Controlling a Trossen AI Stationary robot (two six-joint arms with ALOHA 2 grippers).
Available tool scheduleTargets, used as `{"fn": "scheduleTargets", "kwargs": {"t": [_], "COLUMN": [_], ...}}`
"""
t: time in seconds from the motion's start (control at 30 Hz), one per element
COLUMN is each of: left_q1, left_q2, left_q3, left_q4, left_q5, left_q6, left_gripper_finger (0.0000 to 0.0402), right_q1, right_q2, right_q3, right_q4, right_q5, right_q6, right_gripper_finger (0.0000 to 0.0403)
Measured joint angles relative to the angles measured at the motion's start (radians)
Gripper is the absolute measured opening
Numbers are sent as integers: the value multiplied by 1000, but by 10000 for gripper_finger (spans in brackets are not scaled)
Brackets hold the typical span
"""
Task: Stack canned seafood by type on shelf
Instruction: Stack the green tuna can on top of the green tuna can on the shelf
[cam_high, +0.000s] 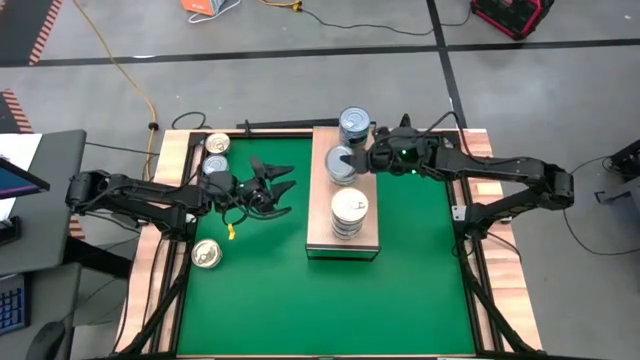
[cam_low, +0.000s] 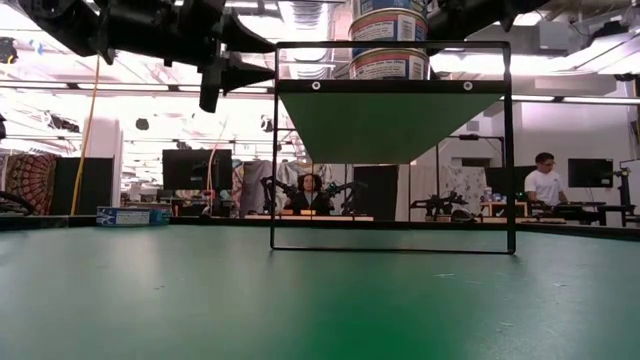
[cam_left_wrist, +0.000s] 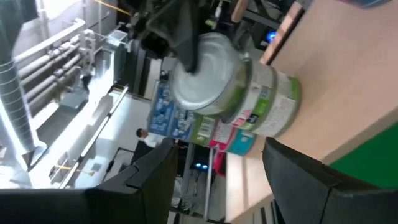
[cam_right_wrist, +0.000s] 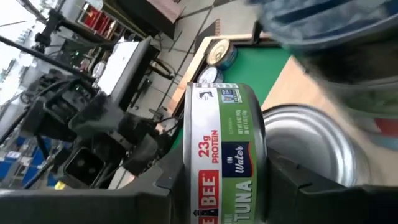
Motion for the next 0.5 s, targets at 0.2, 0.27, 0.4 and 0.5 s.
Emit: {"fn": "scheduleTargets", "kwargs": {"t": [0.2, 0.27, 0.4, 0.5], "left_q1": [0, 0, 3, 8], "left_q2": [0, 0, 0, 0], "left_q3": [0, 0, 1, 1], "left_q4": [-35, -38, -63, -79], "left_q5": [47, 68, 103, 119], "left_q6": [-16, -37, -71, -99], "left_gripper_finger": [224, 224, 224, 224], "right_q1": [-5, -11, -23, -36], "right_q2": [-3, -4, -4, -4], "right_q3": [0, 0, 0, 0], "right_q4": [-12, -33, -56, -60], "right_q5": [13, 11, -28, -73], "right_q6": [4, 20, 37, 59], "right_gripper_finger": [198, 220, 260, 280]}}
